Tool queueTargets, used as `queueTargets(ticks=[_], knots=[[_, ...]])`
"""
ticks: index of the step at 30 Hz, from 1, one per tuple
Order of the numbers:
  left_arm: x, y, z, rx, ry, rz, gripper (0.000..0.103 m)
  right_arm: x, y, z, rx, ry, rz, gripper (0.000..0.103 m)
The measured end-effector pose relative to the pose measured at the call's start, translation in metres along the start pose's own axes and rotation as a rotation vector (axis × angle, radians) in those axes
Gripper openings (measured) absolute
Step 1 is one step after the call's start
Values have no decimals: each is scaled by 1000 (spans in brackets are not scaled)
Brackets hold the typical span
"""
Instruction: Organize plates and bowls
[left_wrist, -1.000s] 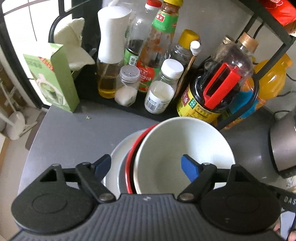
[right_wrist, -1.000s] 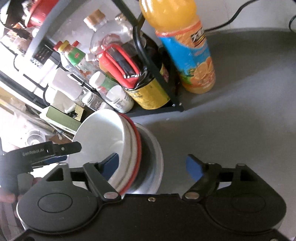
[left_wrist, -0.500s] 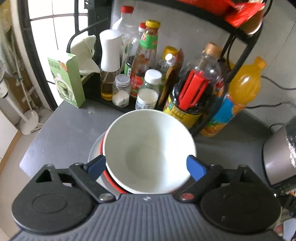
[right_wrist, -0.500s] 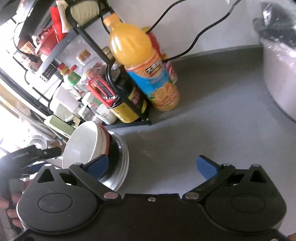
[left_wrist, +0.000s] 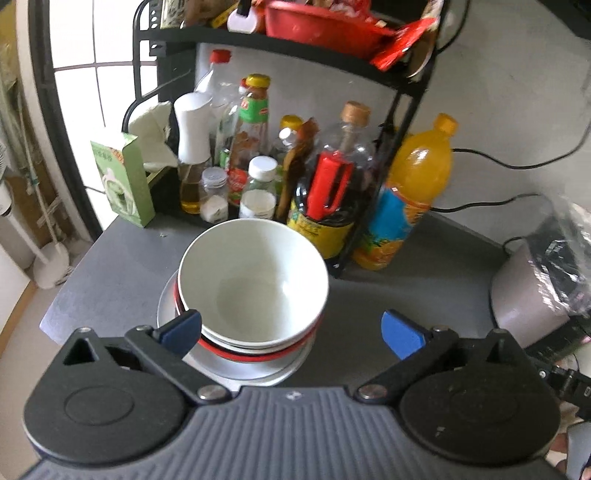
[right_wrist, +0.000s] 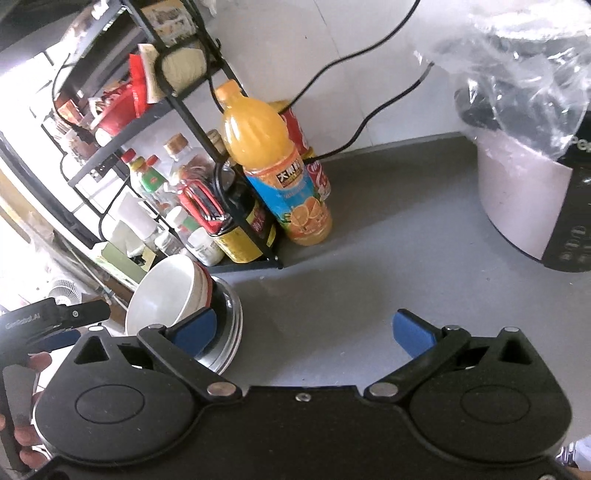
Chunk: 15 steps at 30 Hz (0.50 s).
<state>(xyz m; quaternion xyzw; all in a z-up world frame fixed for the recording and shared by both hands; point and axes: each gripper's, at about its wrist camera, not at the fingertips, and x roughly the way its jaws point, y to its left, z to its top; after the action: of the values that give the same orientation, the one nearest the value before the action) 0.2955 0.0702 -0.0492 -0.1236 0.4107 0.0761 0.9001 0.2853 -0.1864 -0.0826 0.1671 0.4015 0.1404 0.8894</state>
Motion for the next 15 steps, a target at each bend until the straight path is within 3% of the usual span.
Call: queueTargets(ticks=[15], knots=[[-76,55,-32,103,-53,-66,103,-63,97,-66,-5,-143,-103,103]])
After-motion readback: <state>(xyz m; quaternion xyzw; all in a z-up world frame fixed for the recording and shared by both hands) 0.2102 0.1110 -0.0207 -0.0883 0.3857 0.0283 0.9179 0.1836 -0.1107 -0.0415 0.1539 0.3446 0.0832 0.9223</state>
